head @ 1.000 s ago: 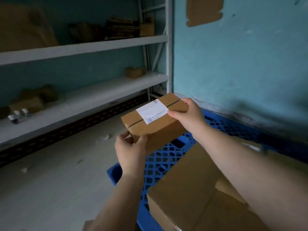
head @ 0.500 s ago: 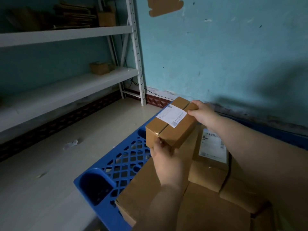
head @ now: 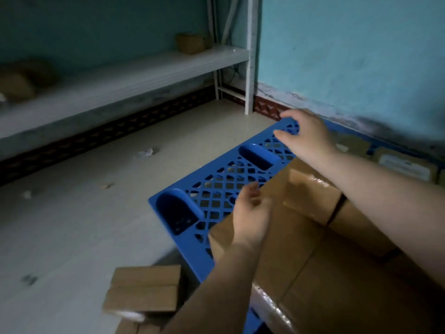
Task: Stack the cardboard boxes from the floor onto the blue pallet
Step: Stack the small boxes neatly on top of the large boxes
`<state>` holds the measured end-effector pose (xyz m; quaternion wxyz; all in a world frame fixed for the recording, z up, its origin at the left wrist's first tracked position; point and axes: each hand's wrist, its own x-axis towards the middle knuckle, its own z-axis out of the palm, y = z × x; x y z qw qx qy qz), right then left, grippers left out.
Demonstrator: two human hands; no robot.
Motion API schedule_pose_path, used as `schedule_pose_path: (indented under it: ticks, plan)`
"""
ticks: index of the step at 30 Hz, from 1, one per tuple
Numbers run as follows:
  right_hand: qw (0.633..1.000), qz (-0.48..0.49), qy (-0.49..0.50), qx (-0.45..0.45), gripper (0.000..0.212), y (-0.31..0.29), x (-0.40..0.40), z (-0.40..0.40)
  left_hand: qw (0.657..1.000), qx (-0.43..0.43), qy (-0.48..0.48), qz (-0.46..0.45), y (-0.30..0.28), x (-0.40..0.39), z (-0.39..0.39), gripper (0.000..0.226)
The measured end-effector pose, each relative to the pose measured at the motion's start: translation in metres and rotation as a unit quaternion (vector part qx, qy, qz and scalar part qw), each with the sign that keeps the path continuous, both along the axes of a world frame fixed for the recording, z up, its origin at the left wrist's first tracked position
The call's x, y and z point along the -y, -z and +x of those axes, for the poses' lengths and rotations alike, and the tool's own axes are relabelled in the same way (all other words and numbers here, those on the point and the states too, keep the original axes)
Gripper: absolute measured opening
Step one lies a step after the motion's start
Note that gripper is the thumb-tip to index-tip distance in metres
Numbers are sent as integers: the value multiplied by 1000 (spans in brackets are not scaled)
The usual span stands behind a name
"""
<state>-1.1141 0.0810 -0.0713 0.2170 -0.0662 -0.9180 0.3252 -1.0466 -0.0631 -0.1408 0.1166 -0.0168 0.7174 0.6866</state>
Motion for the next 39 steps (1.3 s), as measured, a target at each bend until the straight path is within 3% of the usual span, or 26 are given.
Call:
schedule_pose_path:
  ticks: [4, 10, 12, 15, 17, 21, 25, 28, 33, 36, 39]
  plan:
    - [984, -11, -173, 36, 54, 19, 137, -3, 982, 16, -185, -17, 10, 108, -18, 39]
    - [915, -4, -345, 209, 66, 99, 297, 17, 924, 105, -355, -94, 57, 258, 23, 43]
    - [886, 29, -373, 275, 70, 130, 334, 31, 905, 146, -382, -119, 80, 294, 50, 47]
    - [820, 158, -389, 389, 63, 182, 374, 61, 859, 261, -416, -143, 120, 337, 95, 57]
    - [776, 238, -383, 440, 56, 217, 385, 81, 815, 366, -438, -99, 145, 352, 125, 59]
    - [750, 266, -328, 509, 63, 268, 381, 106, 753, 515, -409, -12, 169, 353, 161, 32]
    - [771, 182, -289, 537, 67, 287, 368, 113, 739, 548, -390, 37, 182, 342, 168, 42]
    - [809, 85, -272, 515, 61, 278, 360, 108, 752, 488, -443, 15, 177, 340, 157, 41]
    - [866, -81, -238, 432, 72, 229, 351, 87, 825, 282, -484, -73, 131, 357, 131, 56]
    - [898, -165, -219, 343, 70, 183, 339, 77, 854, 188, -480, -68, 81, 352, 115, 63]
    - [927, -218, -188, 241, 66, 125, 314, 68, 886, 134, -443, -23, 31, 330, 104, 56]
